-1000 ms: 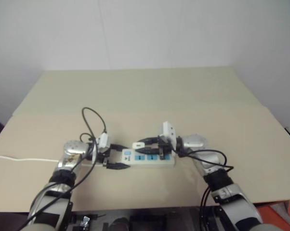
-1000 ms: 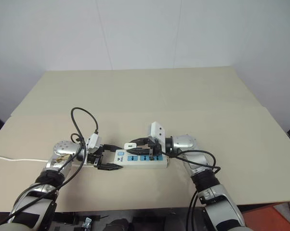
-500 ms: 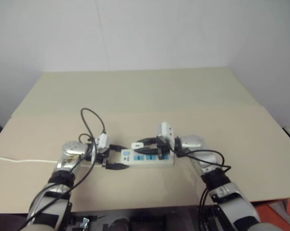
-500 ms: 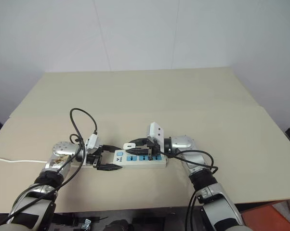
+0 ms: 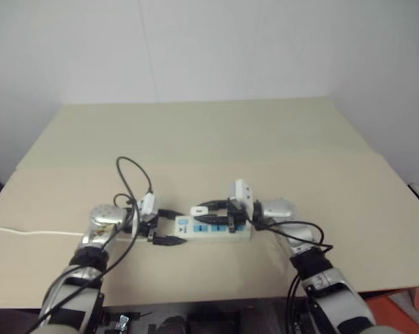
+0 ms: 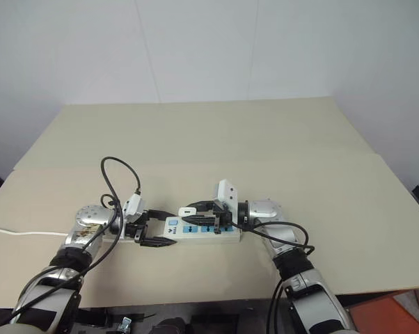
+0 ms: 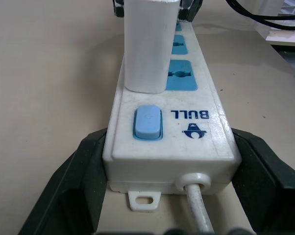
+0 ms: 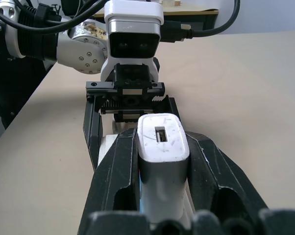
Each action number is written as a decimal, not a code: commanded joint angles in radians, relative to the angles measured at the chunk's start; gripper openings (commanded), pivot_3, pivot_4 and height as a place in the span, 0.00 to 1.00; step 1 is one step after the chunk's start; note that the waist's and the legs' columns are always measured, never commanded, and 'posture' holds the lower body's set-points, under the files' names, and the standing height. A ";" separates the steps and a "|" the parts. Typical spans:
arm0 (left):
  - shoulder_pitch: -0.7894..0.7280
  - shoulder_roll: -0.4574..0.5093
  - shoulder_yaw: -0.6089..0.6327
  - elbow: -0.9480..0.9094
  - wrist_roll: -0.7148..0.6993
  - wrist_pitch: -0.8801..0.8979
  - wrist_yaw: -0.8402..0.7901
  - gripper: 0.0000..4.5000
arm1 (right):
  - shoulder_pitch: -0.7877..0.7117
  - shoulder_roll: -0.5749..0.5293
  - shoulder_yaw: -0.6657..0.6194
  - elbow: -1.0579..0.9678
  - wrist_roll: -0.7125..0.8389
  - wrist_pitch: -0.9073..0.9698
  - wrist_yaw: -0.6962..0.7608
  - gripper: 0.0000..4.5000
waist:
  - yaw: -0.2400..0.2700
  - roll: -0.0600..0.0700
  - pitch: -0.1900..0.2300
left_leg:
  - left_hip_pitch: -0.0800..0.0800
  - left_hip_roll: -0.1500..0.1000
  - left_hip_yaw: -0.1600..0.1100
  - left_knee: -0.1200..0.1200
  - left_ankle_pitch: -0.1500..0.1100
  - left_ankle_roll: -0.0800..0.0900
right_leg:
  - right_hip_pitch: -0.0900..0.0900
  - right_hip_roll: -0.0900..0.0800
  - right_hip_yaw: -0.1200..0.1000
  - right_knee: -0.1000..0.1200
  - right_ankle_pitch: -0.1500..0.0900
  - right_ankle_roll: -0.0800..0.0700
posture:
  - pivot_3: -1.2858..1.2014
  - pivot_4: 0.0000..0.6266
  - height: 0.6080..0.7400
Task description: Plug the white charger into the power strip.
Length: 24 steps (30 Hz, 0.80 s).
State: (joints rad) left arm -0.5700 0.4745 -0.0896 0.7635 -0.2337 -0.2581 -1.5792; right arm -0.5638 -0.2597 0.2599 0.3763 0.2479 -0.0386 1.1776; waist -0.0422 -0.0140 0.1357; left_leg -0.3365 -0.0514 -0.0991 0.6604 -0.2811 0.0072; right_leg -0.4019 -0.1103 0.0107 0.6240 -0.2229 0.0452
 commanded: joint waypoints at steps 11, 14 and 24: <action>-0.045 -0.023 0.007 0.041 0.002 -0.033 -0.005 0.75 | 0.036 -0.020 0.007 0.017 -0.062 -0.009 -0.036 1.00 | 0.006 0.000 0.000 | 0.000 0.000 0.000 0.000 0.000 0.000 | 0.000 0.000 0.000 -0.001 0.000 0.000 | 0.52 0.24 1.00; -0.049 -0.024 0.007 0.048 0.004 -0.033 -0.007 0.75 | 0.035 -0.030 0.004 0.007 -0.060 -0.002 -0.034 1.00 | 0.009 0.000 0.000 | -0.001 0.000 0.000 0.000 0.000 0.000 | 0.000 0.000 0.000 -0.001 0.000 0.000 | 0.52 0.24 1.00; -0.052 -0.023 0.011 0.051 0.004 0.009 -0.003 0.82 | 0.039 -0.086 -0.049 -0.136 0.007 0.075 -0.043 1.00 | 0.019 -0.001 0.001 | -0.002 0.000 0.000 0.000 0.000 0.000 | -0.001 0.000 0.000 -0.001 0.000 0.000 | 0.52 0.24 1.00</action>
State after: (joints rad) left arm -0.6025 0.4494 -0.0880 0.8077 -0.2258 -0.2707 -1.5882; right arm -0.5259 -0.3366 0.2422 0.2997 0.2213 0.0164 1.1331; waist -0.0229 -0.0148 0.1364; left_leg -0.3393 -0.0518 -0.0991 0.6601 -0.2812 0.0073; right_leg -0.4038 -0.1103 0.0105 0.6228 -0.2229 0.0453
